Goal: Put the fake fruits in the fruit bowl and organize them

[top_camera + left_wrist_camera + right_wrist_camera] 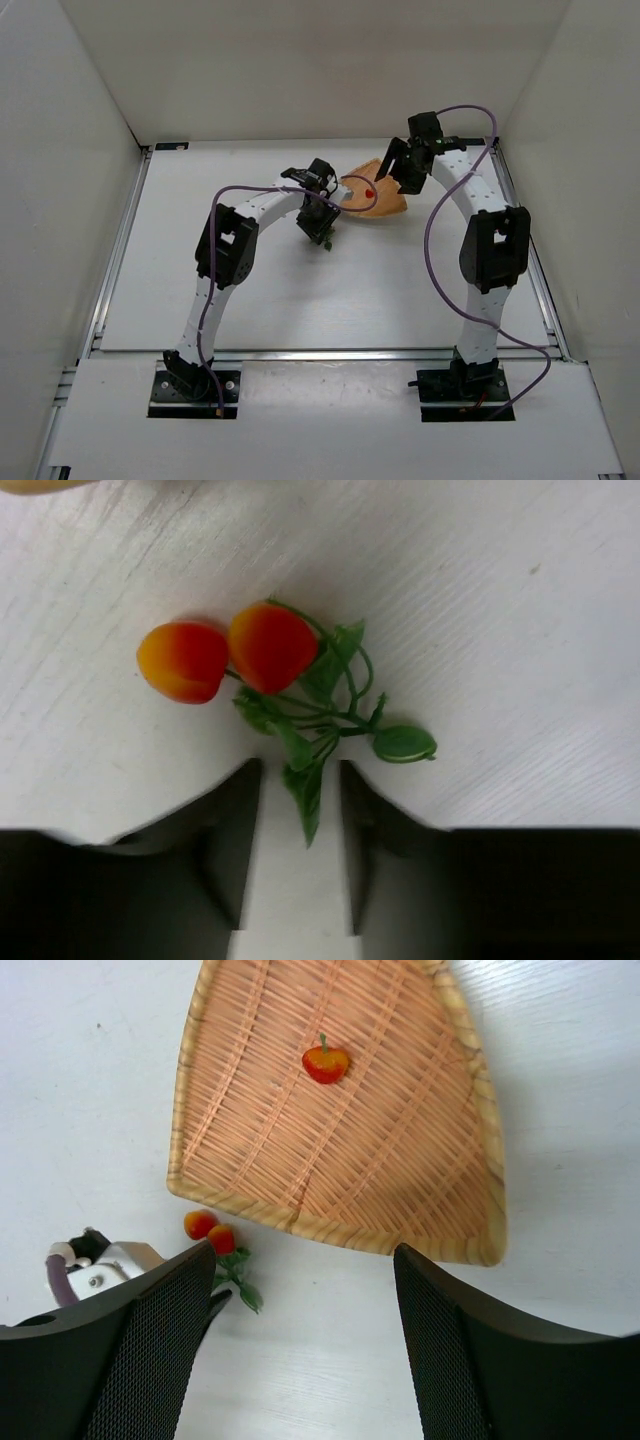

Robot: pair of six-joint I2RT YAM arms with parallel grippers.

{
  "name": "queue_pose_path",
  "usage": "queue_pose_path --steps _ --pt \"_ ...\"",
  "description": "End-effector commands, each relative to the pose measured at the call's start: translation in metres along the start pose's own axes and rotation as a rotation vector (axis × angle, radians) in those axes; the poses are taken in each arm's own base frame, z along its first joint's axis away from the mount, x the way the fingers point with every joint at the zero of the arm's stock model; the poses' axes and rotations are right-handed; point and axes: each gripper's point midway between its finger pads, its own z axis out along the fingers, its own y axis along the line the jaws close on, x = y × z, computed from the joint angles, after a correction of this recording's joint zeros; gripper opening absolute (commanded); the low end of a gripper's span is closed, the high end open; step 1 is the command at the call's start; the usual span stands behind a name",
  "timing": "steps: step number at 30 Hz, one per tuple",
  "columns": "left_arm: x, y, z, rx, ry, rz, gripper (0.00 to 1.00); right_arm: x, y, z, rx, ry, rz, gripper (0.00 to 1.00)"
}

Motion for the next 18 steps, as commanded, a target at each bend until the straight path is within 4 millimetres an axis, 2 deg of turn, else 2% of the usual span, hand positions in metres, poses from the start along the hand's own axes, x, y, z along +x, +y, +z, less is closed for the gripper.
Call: queue_pose_path --steps 1,4,9,11,13,15,18 --pt "-0.008 -0.01 -0.007 0.043 -0.028 0.018 0.39 -0.009 -0.008 -0.012 0.018 -0.046 -0.009 0.76" --pt "-0.006 -0.009 -0.009 0.033 -0.024 0.018 0.1 -0.011 -0.006 -0.015 0.013 -0.053 -0.01 0.76" --pt "-0.015 -0.008 -0.026 0.013 -0.062 0.025 0.1 -0.012 -0.004 -0.019 0.008 -0.061 -0.002 0.76" --pt "-0.026 -0.012 -0.047 -0.007 -0.103 0.042 0.1 -0.014 -0.002 -0.023 0.003 -0.068 -0.003 0.76" --pt "-0.038 -0.009 -0.075 -0.05 -0.163 0.05 0.1 -0.016 -0.006 -0.026 0.007 -0.073 0.015 0.75" --pt "-0.048 -0.011 -0.093 -0.076 -0.203 0.076 0.1 -0.017 -0.012 -0.031 0.009 -0.084 0.023 0.75" --pt "-0.08 -0.007 -0.128 -0.147 -0.329 0.123 0.1 -0.02 -0.024 -0.032 0.019 -0.095 0.054 0.75"
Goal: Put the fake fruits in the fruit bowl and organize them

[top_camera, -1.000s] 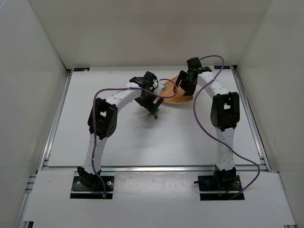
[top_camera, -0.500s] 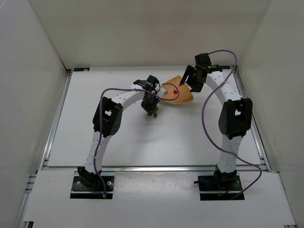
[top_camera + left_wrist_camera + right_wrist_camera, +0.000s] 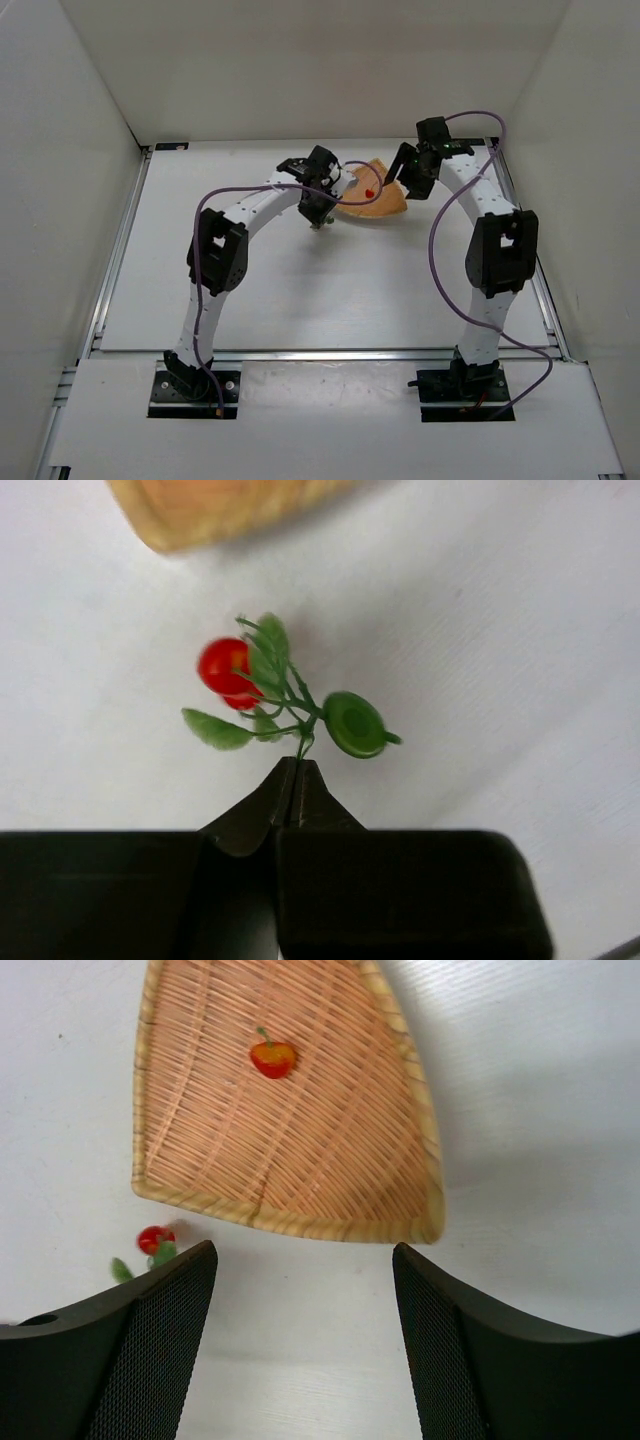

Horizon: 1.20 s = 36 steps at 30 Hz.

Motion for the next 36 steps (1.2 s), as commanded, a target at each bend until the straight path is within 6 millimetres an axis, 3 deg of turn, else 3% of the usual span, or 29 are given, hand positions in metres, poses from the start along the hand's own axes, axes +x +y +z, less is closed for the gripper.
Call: queue_pose_path --steps 1,3,5,6,7,8,10,15,18,25,27,28,29,30,31,34,36 --pt "-0.074 0.001 -0.086 -0.103 -0.28 0.097 0.1 -0.018 -0.003 -0.023 -0.019 -0.074 0.036 0.75" --pt "-0.1 0.008 -0.1 -0.141 -0.371 0.121 0.1 -0.021 -0.012 -0.025 -0.007 -0.078 0.062 0.74" --pt "-0.114 0.008 -0.087 -0.15 -0.391 0.139 0.1 -0.022 -0.017 -0.027 -0.001 -0.079 0.071 0.74" --pt "-0.132 0.01 -0.097 -0.162 -0.442 0.142 0.1 -0.018 -0.025 -0.027 0.011 -0.072 0.081 0.74" --pt "-0.139 0.006 -0.093 -0.159 -0.452 0.15 0.1 -0.018 -0.024 -0.027 0.011 -0.072 0.09 0.74" --pt "-0.142 0.009 -0.075 -0.156 -0.441 0.15 0.1 -0.018 -0.029 -0.028 0.017 -0.072 0.098 0.73" --pt "-0.162 0.01 -0.075 -0.158 -0.496 0.156 0.1 -0.019 -0.034 -0.027 0.021 -0.076 0.105 0.73" --pt "-0.173 0.005 -0.029 -0.122 -0.513 0.203 0.1 -0.029 -0.049 -0.028 0.044 -0.094 0.114 0.73" --pt "-0.181 0.004 -0.012 -0.111 -0.536 0.219 0.1 -0.038 -0.056 -0.032 0.049 -0.111 0.132 0.73" --pt "-0.186 0.006 -0.007 -0.116 -0.553 0.221 0.12 -0.048 -0.073 -0.037 0.061 -0.124 0.147 0.73" --pt "-0.185 0.0 -0.008 -0.112 -0.551 0.237 0.28 -0.045 -0.075 -0.035 0.066 -0.116 0.14 0.73" --pt "-0.184 0.0 -0.009 -0.112 -0.548 0.236 0.4 -0.045 -0.075 -0.035 0.066 -0.116 0.14 0.73" --pt "-0.187 -0.001 -0.017 -0.115 -0.561 0.238 0.6 -0.045 -0.075 -0.035 0.066 -0.116 0.14 0.73" --pt "-0.187 0.001 -0.017 -0.124 -0.559 0.235 0.91 -0.047 -0.073 -0.039 0.062 -0.124 0.138 0.74" --pt "-0.187 0.0 -0.023 -0.125 -0.563 0.235 0.99 -0.044 -0.076 -0.037 0.067 -0.115 0.131 0.75" --pt "-0.189 -0.002 -0.043 -0.153 -0.58 0.235 1.0 -0.046 -0.078 -0.044 0.066 -0.128 0.136 0.79" --pt "-0.188 0.006 -0.069 -0.211 -0.592 0.22 1.0 -0.045 -0.079 -0.046 0.073 -0.134 0.136 0.79"
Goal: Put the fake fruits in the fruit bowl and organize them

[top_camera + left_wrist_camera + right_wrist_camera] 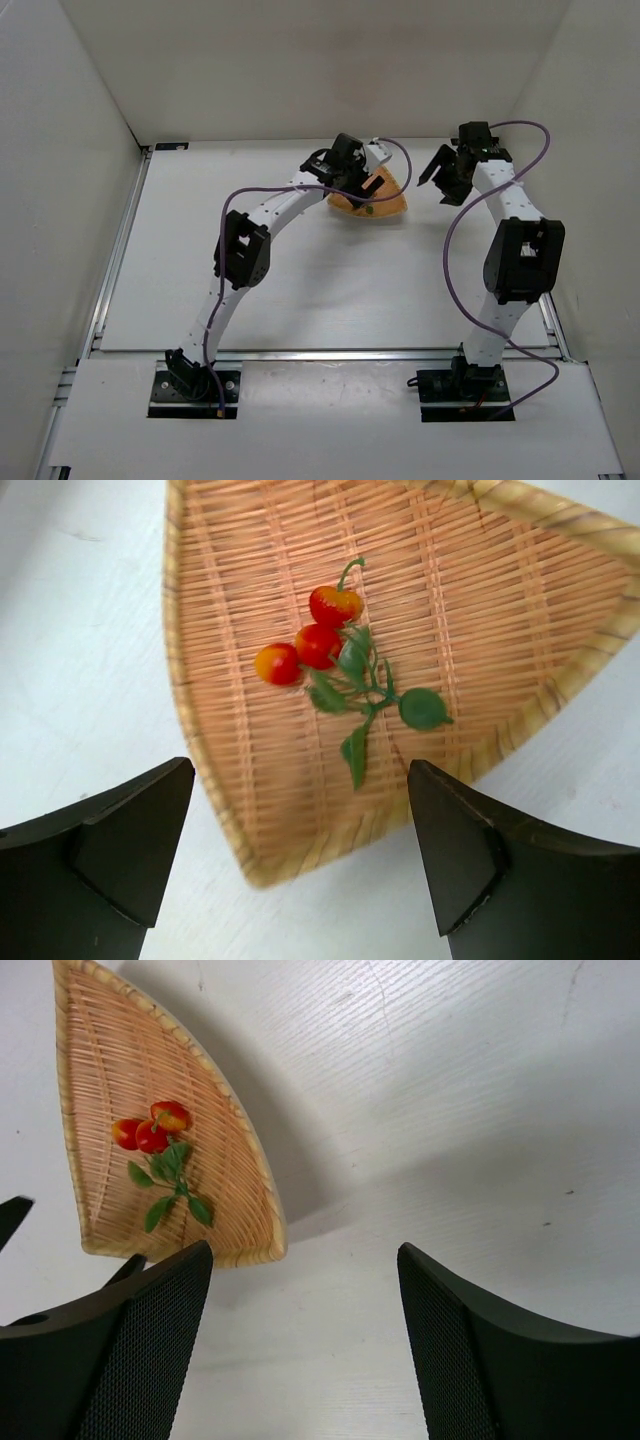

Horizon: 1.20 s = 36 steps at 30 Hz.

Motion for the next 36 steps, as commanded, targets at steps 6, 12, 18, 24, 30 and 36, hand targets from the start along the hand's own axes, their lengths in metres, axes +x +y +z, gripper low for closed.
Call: queue_pose_path --steps 6,12,18,24,30,36 --pt "-0.037 0.103 -0.159 -0.335 -0.097 -0.114 1.0 -0.009 -0.03 -0.033 0.009 -0.067 0.042 0.84" --pt "0.106 0.177 -0.24 -0.501 0.155 -0.281 1.0 -0.001 -0.075 -0.038 0.025 -0.066 0.1 0.94" --pt "0.232 0.21 -0.314 -0.718 0.348 -0.537 1.0 0.003 -0.091 -0.046 0.074 -0.073 0.029 0.98" --pt "0.296 0.203 -0.349 -0.745 0.377 -0.787 1.0 0.0 -0.094 -0.048 0.078 -0.074 0.027 0.98" --pt "0.312 0.192 -0.361 -0.75 0.382 -0.834 1.0 0.009 -0.092 -0.047 0.059 -0.042 0.031 0.98" --pt "0.31 0.189 -0.36 -0.736 0.369 -0.844 1.0 0.017 -0.095 -0.043 0.06 -0.019 0.044 0.98"
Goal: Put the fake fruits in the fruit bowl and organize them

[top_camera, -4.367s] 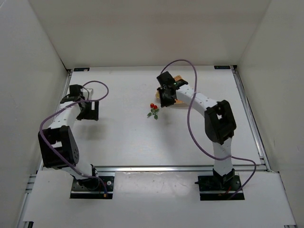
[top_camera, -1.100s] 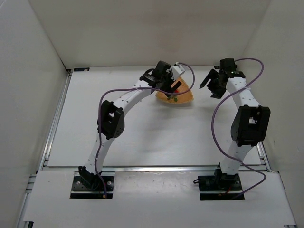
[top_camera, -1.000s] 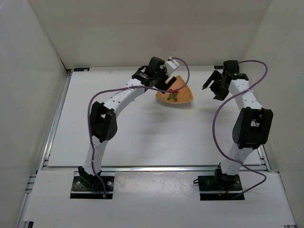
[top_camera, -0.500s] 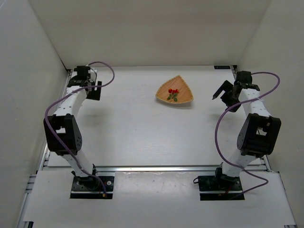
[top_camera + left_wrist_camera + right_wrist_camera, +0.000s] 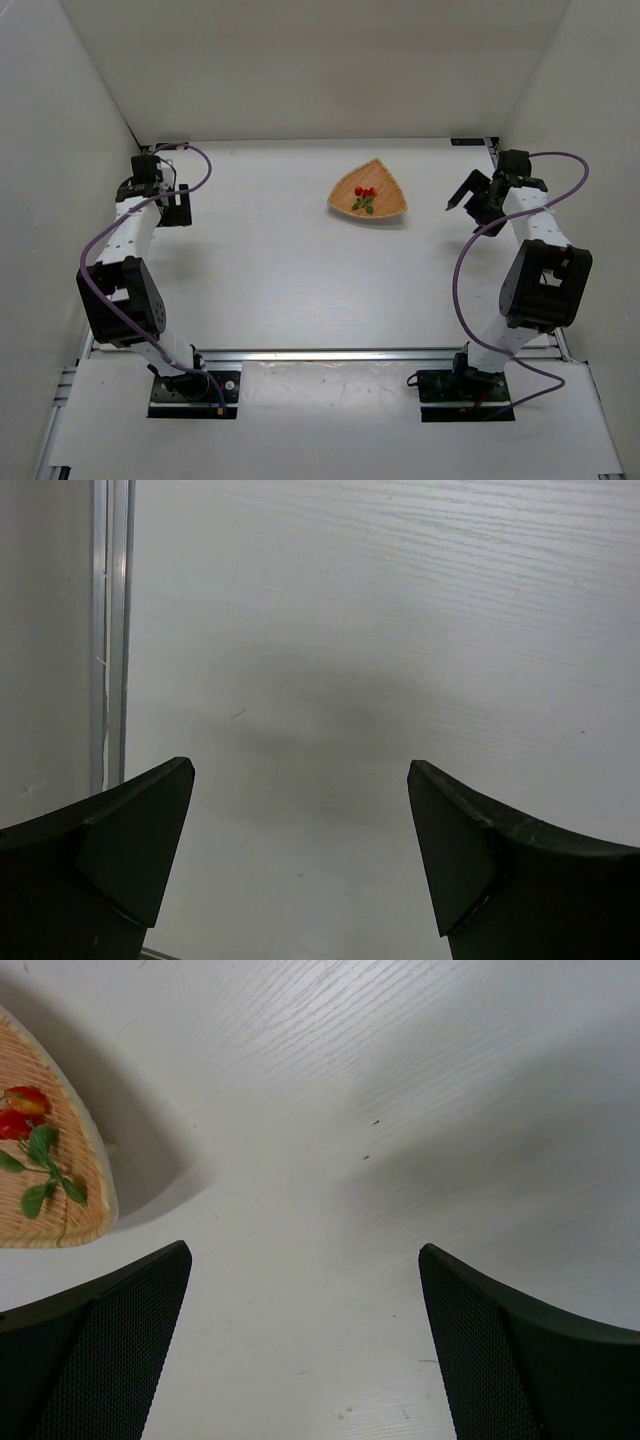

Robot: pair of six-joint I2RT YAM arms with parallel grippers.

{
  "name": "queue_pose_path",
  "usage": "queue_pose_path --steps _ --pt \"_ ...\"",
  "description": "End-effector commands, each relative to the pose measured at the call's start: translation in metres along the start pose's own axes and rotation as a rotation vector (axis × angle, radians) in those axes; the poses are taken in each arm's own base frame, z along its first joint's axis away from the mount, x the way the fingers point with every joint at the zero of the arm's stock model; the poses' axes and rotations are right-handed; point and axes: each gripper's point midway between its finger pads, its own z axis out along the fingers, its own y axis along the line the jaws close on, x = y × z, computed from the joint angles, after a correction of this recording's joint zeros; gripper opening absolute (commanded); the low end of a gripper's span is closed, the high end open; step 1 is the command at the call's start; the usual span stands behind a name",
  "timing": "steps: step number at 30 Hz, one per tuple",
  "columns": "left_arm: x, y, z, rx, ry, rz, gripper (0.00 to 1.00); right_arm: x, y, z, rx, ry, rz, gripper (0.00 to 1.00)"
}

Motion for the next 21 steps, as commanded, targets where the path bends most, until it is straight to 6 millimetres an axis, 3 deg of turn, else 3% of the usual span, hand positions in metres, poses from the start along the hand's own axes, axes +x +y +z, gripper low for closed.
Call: queue_pose_path --steps 1,21 --pt "-0.0075 -0.0033 -0.014 0.027 -0.048 -0.03 1.0 -0.0004 0.0044 -0.0107 -0.025 -0.013 -0.016 0.98" --pt "-0.0036 -0.0063 -0.0213 0.048 -0.061 -0.031 1.0 0.0002 0.0119 -0.0048 -0.065 0.002 0.001 0.98"
